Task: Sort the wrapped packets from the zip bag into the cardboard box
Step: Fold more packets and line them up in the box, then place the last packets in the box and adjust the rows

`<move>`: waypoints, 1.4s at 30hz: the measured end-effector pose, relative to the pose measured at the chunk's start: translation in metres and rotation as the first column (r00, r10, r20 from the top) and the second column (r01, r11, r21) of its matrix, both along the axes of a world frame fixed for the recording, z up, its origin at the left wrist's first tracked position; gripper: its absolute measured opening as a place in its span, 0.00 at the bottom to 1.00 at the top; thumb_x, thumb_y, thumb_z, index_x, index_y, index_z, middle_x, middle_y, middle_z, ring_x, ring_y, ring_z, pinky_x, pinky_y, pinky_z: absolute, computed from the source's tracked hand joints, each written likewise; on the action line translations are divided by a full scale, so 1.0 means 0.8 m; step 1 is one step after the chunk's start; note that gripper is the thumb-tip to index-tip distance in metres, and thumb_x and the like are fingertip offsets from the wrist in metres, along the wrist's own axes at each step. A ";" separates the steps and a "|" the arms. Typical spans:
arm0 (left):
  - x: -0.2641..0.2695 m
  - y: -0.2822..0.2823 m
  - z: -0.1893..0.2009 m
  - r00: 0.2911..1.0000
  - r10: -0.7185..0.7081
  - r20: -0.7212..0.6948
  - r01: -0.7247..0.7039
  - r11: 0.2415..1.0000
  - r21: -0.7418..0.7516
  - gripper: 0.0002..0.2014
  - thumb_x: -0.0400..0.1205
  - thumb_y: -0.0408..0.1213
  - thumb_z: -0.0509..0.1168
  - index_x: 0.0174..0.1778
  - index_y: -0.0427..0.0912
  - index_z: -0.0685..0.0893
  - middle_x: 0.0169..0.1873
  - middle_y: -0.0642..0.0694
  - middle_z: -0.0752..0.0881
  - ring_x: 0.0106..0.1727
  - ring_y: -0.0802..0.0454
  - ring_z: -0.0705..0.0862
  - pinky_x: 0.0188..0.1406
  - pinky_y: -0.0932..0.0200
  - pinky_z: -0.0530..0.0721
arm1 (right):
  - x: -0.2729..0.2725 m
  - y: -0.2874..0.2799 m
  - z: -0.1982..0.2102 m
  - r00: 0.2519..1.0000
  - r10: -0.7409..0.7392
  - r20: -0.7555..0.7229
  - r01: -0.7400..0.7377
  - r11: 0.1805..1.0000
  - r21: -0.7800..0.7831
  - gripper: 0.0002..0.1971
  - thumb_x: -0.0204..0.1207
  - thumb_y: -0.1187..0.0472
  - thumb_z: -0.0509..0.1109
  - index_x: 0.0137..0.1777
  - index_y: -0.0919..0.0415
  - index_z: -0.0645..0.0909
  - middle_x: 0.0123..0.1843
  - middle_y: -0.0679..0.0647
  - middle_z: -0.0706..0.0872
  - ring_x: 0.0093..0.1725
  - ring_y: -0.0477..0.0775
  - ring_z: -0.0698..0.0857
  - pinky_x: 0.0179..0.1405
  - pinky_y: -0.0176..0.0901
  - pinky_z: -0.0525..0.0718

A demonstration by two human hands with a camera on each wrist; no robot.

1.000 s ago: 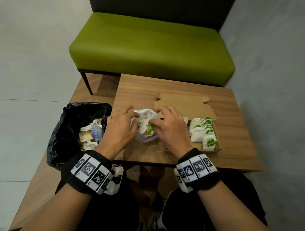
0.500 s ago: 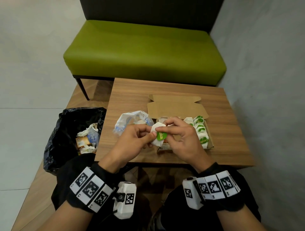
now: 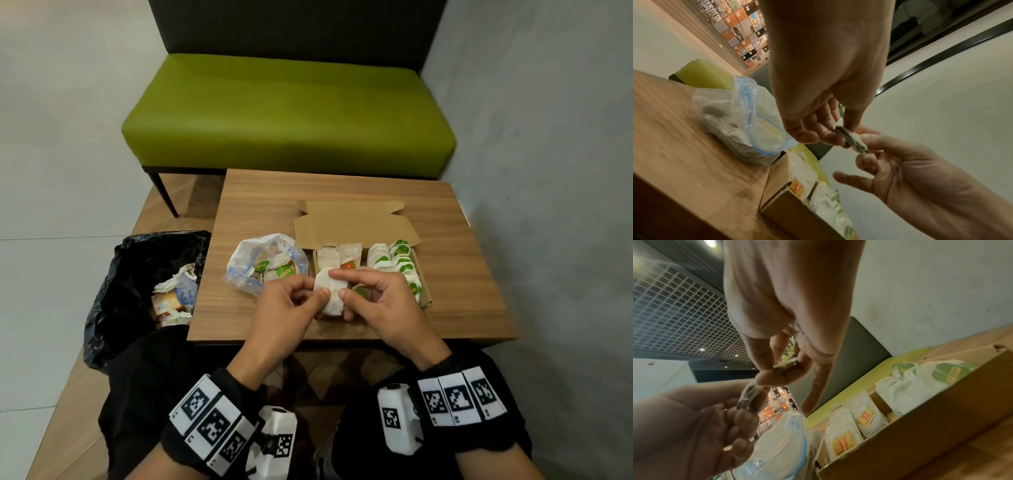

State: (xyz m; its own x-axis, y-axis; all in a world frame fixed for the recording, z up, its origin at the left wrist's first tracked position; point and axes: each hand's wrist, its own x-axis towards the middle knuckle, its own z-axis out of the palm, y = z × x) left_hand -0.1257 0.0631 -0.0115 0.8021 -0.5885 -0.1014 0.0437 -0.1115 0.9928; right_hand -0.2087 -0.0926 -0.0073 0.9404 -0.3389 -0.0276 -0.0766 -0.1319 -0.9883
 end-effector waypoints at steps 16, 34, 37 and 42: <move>-0.002 0.003 -0.006 0.976 0.208 -0.064 -0.213 0.973 -0.087 0.05 0.82 0.33 0.69 0.42 0.37 0.88 0.31 0.48 0.89 0.31 0.59 0.86 0.31 0.70 0.80 | -0.006 -0.002 0.003 0.978 0.029 -0.208 0.020 0.973 0.231 0.08 0.77 0.75 0.72 0.54 0.70 0.82 0.41 0.67 0.92 0.32 0.58 0.91 0.33 0.44 0.91; 0.010 0.007 -0.001 0.969 0.205 -0.135 -0.213 0.976 -0.051 0.16 0.82 0.33 0.68 0.29 0.29 0.85 0.25 0.39 0.83 0.29 0.48 0.81 0.32 0.57 0.82 | -0.016 0.035 -0.029 0.957 -0.072 -0.283 0.113 0.985 0.131 0.04 0.76 0.66 0.76 0.44 0.56 0.90 0.33 0.60 0.90 0.28 0.52 0.85 0.29 0.41 0.86; 0.003 0.008 0.000 0.967 0.169 -0.193 -0.187 0.979 -0.078 0.15 0.83 0.32 0.68 0.33 0.25 0.85 0.27 0.37 0.85 0.28 0.47 0.82 0.30 0.57 0.83 | -0.011 0.036 -0.032 0.951 -0.113 -0.286 0.183 0.956 0.230 0.04 0.79 0.67 0.73 0.49 0.62 0.89 0.38 0.61 0.92 0.27 0.52 0.86 0.37 0.47 0.88; -0.007 0.013 -0.002 0.983 0.080 -0.167 -0.090 0.994 -0.054 0.14 0.84 0.35 0.67 0.38 0.26 0.86 0.34 0.33 0.87 0.29 0.47 0.81 0.30 0.56 0.82 | -0.007 0.027 -0.028 0.962 -0.117 -0.246 0.226 0.848 0.479 0.15 0.73 0.63 0.76 0.58 0.71 0.87 0.50 0.73 0.90 0.45 0.73 0.89 0.50 0.65 0.90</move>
